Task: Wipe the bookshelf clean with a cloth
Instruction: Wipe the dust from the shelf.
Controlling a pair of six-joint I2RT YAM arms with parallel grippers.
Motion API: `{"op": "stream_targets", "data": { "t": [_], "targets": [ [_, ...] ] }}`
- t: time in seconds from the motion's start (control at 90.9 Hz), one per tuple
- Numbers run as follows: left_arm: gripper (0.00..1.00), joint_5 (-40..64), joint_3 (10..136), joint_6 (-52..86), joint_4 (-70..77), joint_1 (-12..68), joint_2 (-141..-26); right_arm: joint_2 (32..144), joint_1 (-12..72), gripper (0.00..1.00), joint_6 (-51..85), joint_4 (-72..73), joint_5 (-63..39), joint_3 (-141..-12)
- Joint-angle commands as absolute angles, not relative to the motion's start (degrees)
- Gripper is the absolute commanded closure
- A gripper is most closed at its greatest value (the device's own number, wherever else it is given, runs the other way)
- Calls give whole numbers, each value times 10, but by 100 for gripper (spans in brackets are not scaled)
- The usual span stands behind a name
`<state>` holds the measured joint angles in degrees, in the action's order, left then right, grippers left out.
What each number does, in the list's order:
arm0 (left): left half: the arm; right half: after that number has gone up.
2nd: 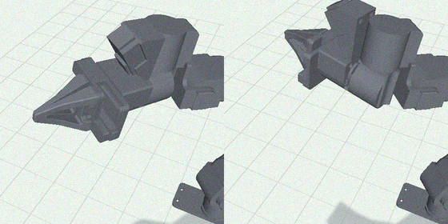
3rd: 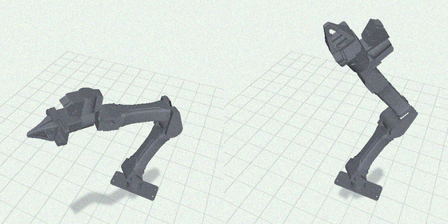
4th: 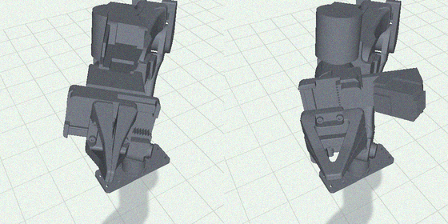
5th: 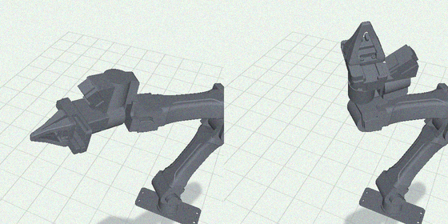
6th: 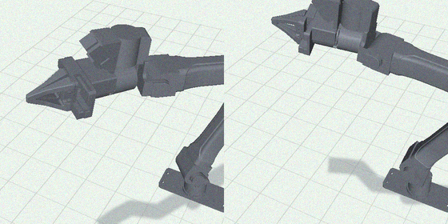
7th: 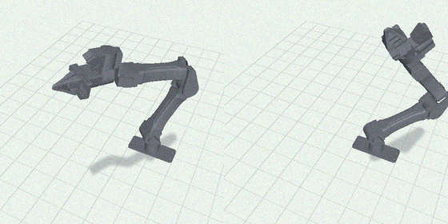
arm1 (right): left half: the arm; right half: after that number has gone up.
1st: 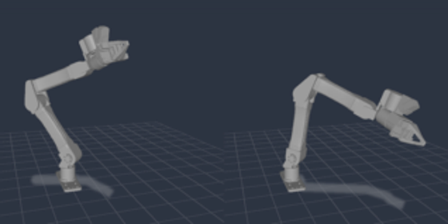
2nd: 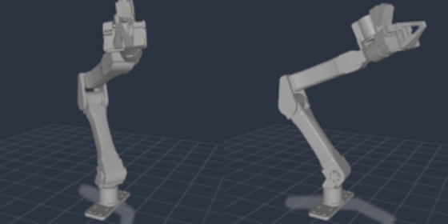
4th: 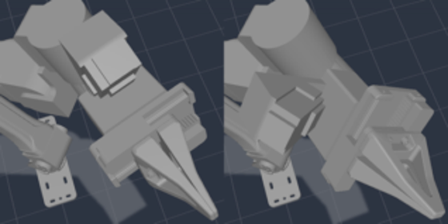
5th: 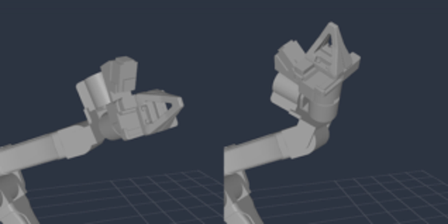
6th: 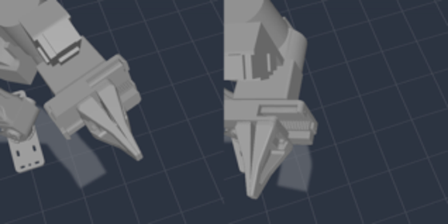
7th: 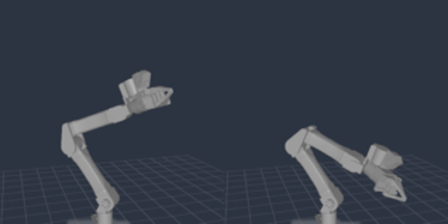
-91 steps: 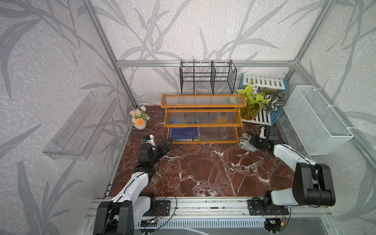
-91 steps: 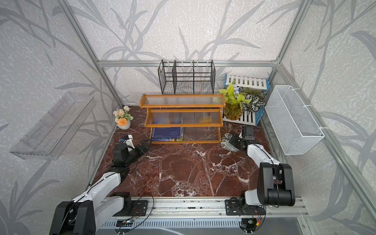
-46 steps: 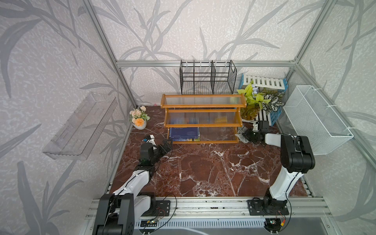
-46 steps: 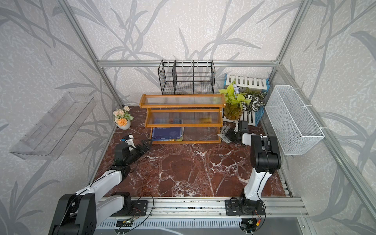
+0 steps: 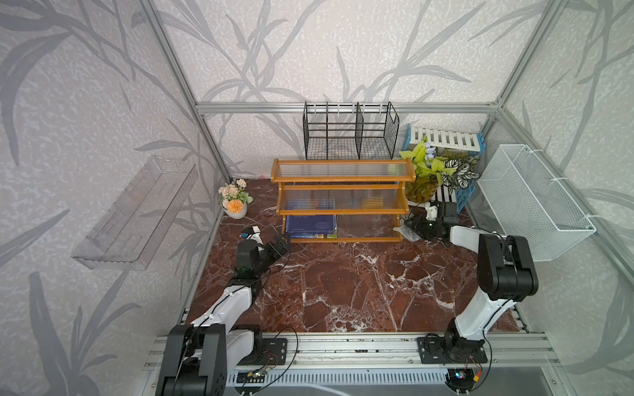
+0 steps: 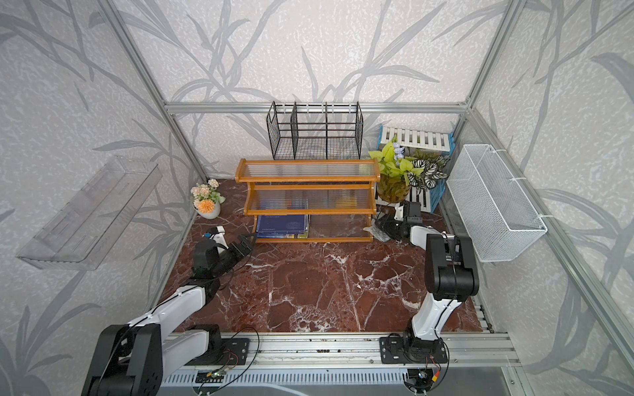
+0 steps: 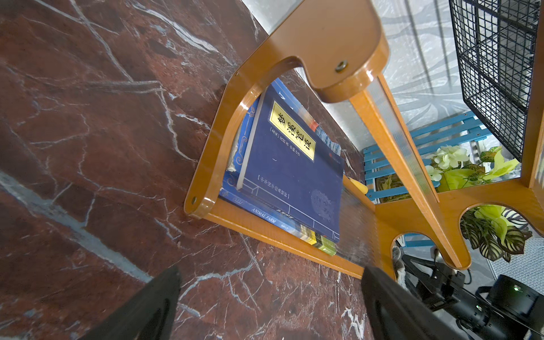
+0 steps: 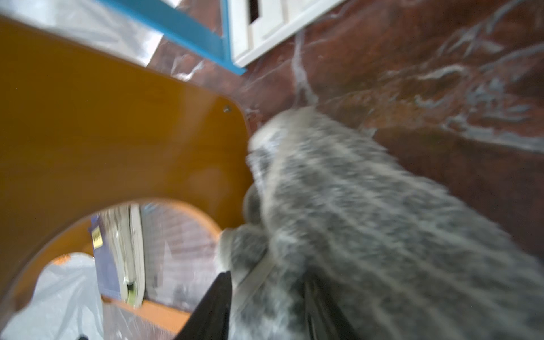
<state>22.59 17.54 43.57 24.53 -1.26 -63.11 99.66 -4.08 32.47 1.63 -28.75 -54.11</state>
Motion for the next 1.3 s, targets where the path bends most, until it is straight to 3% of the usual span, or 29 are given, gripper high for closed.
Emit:
{"op": "stream_targets", "data": {
  "t": [0.0,0.242,0.528,0.594,0.77,1.023,1.286],
  "targets": [
    [0,228,192,436,262,-15,-630,937,-40,50,277,-51,-276,-533],
    [0,233,189,437,263,-14,-624,885,-40,37,225,-125,-211,-535],
    [0,236,183,441,270,-14,-624,1006,-35,26,215,-124,-201,-580],
    [0,235,183,442,272,-14,-624,1022,-27,18,213,-132,-212,-598],
    [0,238,181,446,279,-14,-628,1049,-2,19,228,-159,-185,-619],
    [0,237,178,445,279,-14,-627,1085,-4,38,269,-172,-167,-610],
    [0,237,180,445,283,-14,-631,1099,-26,82,302,-169,-189,-603]
  ]
}}
